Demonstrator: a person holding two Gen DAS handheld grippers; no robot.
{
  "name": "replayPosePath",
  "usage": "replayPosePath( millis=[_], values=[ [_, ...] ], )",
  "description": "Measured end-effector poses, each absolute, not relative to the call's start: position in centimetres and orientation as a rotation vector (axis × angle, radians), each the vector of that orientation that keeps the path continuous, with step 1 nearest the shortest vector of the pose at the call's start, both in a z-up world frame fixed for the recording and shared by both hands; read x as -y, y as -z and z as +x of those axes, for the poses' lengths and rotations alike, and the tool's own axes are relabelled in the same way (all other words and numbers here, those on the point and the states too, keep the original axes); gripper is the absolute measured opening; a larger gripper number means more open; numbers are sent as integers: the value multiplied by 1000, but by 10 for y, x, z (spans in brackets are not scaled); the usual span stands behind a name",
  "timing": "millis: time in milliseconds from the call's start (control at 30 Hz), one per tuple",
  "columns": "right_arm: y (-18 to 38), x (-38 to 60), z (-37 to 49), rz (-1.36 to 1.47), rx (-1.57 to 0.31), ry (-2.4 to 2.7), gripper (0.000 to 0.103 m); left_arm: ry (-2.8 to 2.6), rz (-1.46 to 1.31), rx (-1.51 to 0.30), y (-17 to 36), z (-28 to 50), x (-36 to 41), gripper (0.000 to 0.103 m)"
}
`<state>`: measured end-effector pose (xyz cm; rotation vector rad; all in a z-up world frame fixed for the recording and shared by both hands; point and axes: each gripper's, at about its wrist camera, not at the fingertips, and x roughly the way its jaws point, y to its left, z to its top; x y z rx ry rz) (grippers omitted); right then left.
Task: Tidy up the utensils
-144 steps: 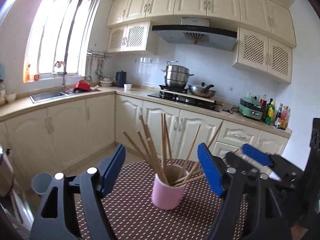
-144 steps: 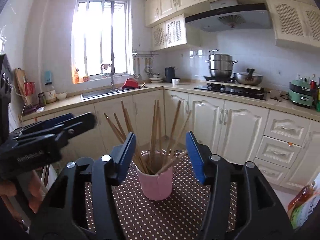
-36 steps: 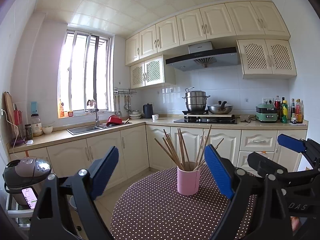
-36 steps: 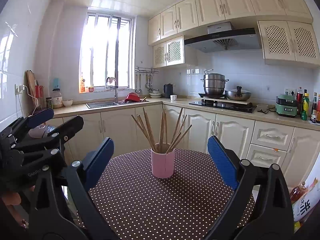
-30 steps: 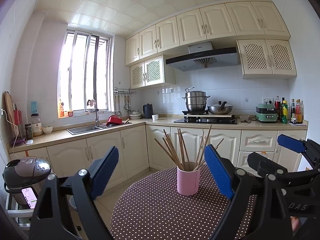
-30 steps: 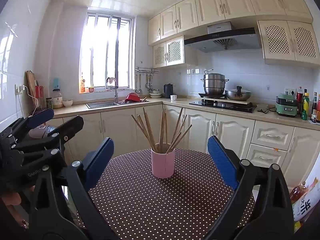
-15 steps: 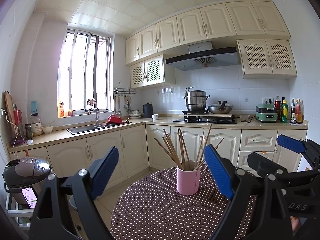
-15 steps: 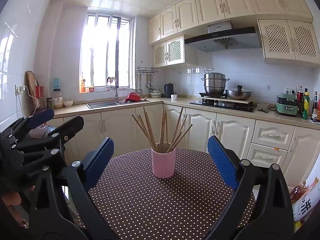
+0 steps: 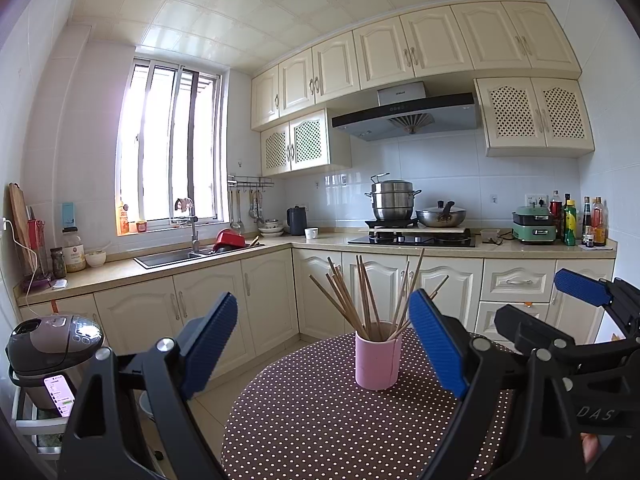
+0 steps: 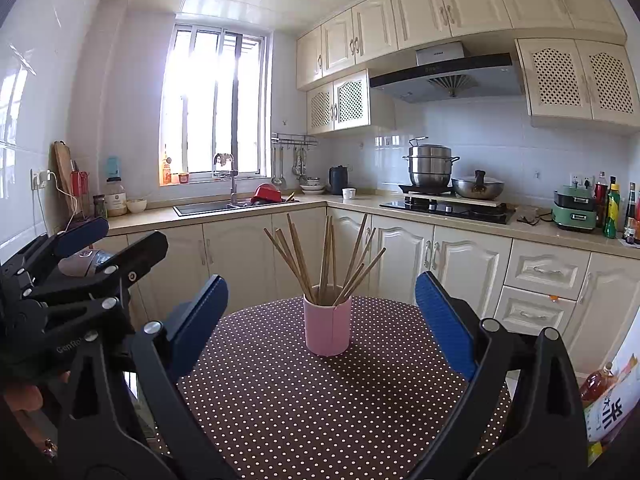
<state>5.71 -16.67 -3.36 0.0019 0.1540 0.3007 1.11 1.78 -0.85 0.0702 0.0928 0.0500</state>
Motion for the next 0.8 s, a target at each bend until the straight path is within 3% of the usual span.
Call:
replayPosePath(
  millis=[800],
  values=[
    [35,166,59,6,-164,-304,93,-52,72,-102,10,13,-21,86]
  ],
)
